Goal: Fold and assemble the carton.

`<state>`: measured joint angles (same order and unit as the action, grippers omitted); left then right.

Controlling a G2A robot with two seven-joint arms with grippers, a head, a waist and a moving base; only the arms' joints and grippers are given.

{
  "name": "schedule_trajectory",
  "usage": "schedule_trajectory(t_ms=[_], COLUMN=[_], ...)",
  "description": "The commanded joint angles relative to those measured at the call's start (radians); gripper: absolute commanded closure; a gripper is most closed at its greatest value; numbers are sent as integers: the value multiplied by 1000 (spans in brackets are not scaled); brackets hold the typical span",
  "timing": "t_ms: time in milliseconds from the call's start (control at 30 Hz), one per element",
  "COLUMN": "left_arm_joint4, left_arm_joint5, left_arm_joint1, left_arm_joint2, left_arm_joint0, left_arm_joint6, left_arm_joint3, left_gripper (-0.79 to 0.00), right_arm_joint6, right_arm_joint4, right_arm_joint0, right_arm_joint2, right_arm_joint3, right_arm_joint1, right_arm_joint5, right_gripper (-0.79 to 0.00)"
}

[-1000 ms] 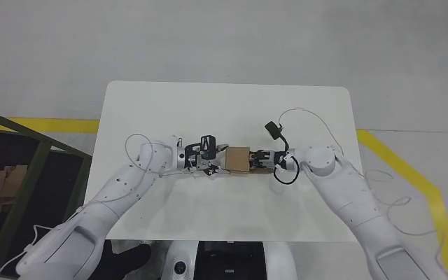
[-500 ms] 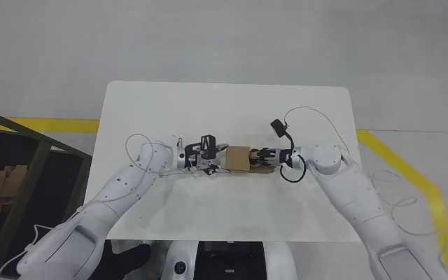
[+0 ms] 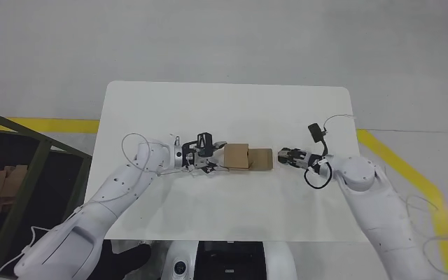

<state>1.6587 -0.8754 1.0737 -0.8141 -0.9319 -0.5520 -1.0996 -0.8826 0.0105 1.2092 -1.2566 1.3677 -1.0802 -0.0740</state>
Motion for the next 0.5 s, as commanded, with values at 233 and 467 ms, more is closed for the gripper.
schedule_trajectory(t_ms=[233,467], left_arm_joint4=[-21,-35], left_arm_joint5=[-33,-47], left_arm_joint1=[-9,-11], left_arm_joint2=[-20,-26], left_arm_joint0=[-7,-12], left_arm_joint6=[-35,-44], left_arm_joint3=[-13,-26], left_gripper=[-514,-443], right_arm_joint6=[-14,-39], right_arm_joint4=[-31,21], right_arm_joint0=[27,-46], right_arm_joint2=[19,114], right_arm_joint3=[38,-22], right_arm_joint1=[3,-21], right_arm_joint5=[-57,-2], right_gripper=[0,0])
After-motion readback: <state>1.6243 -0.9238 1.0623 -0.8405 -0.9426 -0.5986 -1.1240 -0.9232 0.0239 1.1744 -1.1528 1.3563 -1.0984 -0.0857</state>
